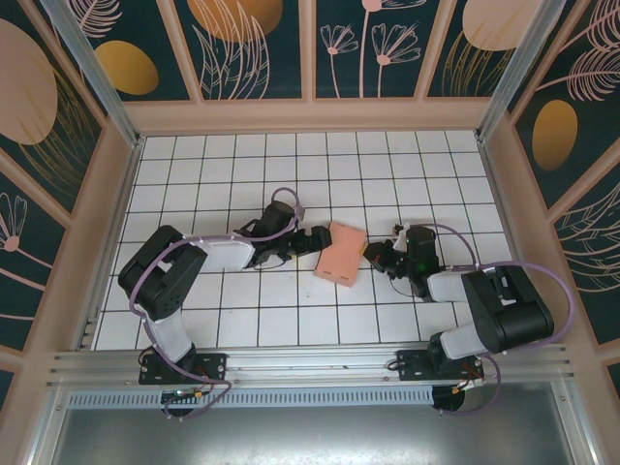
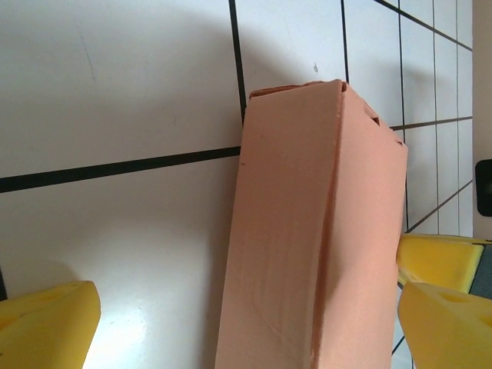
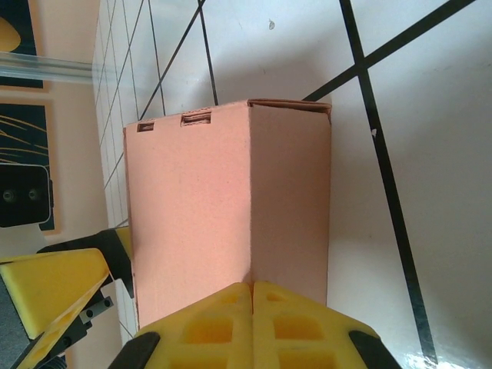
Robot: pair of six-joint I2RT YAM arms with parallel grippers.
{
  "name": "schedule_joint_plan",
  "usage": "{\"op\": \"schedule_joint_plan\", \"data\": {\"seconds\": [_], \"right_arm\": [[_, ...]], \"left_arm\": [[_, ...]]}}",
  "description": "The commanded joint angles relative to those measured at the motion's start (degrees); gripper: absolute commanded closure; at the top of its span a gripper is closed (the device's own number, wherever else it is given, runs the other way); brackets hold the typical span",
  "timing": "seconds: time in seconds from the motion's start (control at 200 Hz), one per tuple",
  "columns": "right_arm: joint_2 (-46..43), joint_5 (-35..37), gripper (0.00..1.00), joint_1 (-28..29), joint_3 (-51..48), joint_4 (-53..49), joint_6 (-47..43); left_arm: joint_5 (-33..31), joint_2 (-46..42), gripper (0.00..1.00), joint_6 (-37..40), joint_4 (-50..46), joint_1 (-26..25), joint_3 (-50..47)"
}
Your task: Fold the paper box
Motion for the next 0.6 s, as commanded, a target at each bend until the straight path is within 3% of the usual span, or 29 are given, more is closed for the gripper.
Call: {"op": "schedule_joint_plan", "data": {"seconds": [0.0,0.595], "right_arm": [[1.7,0.5,0.98,-0.4,-1.5,-2.7,0.1],[2.2,2.1,1.0,-1.5,-2.6,-4.1,0.4]], "left_arm": [[4.2,2.8,0.02,-0.9,2.2,-0.4,1.2],[8.6,7.2,0.13,-0.4,0.4,-3.0,4.5]]}}
